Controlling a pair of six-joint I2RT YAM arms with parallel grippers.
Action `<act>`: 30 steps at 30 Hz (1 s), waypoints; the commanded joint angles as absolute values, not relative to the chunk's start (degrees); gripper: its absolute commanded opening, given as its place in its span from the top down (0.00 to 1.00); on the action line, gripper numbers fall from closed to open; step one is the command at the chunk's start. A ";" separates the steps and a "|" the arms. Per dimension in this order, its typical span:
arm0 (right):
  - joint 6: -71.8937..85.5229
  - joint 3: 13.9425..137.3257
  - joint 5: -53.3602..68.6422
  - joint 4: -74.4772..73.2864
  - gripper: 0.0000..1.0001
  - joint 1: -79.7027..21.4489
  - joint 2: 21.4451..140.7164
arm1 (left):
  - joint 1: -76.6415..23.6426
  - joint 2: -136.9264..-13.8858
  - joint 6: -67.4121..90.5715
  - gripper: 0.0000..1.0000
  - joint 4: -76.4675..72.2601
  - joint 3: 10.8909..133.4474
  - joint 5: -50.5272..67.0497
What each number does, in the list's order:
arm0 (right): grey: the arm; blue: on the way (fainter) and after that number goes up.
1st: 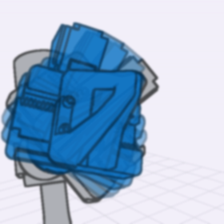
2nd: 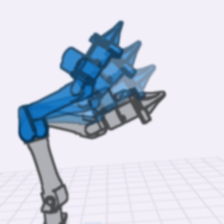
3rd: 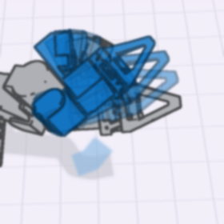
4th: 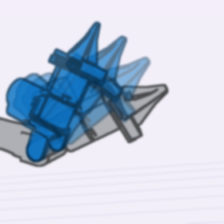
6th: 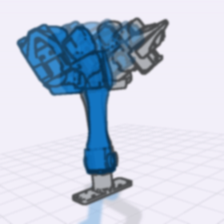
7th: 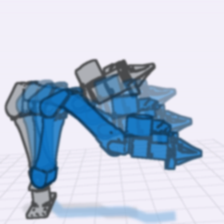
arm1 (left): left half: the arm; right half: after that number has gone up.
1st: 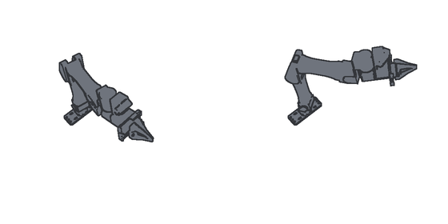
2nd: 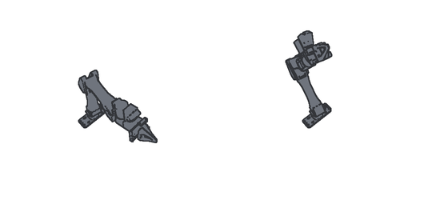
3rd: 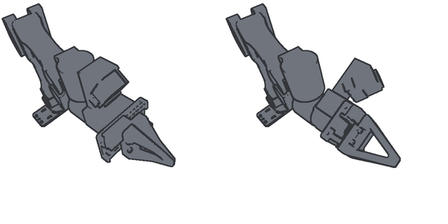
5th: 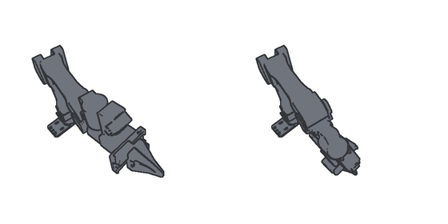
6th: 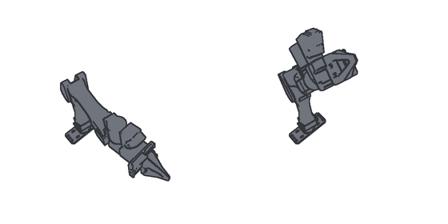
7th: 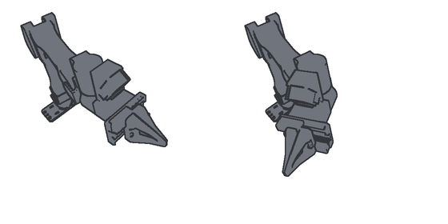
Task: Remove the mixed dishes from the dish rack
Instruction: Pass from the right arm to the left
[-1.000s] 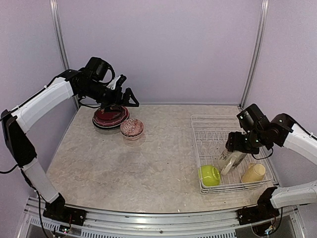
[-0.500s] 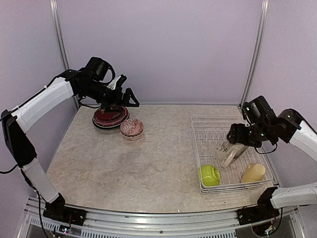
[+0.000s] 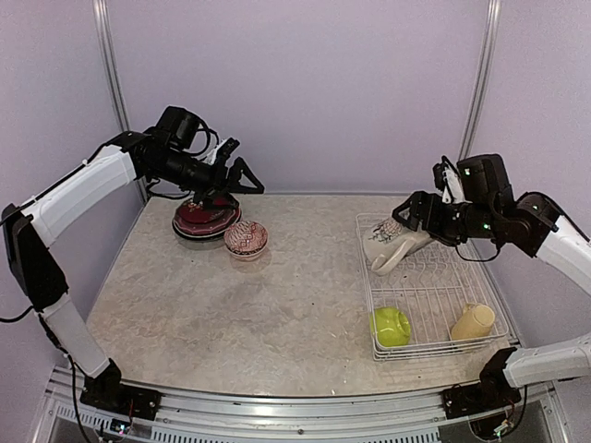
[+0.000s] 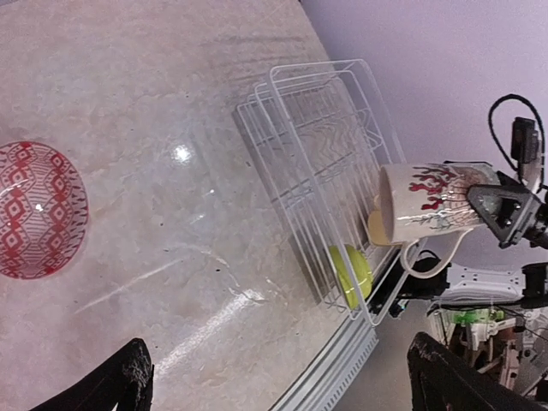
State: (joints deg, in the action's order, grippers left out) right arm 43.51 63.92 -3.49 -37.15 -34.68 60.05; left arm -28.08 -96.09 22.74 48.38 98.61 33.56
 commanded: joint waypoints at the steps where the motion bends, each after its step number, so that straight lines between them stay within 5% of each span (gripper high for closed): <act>1: 46.72 65.43 7.12 -14.73 1.00 -34.26 64.25 | -22.90 -96.47 32.98 0.01 34.91 92.62 55.85; 6: 51.77 62.27 12.86 3.71 1.00 -34.34 70.27 | -20.34 -96.22 58.67 0.04 2.69 79.87 70.71; 13: 55.91 64.10 16.98 17.16 1.00 -35.29 78.63 | -21.72 -99.35 82.50 0.08 -32.18 70.04 70.51; 30: 60.02 61.14 20.76 30.00 1.00 -38.40 82.44 | -32.37 -106.14 90.36 0.24 -40.57 74.03 63.85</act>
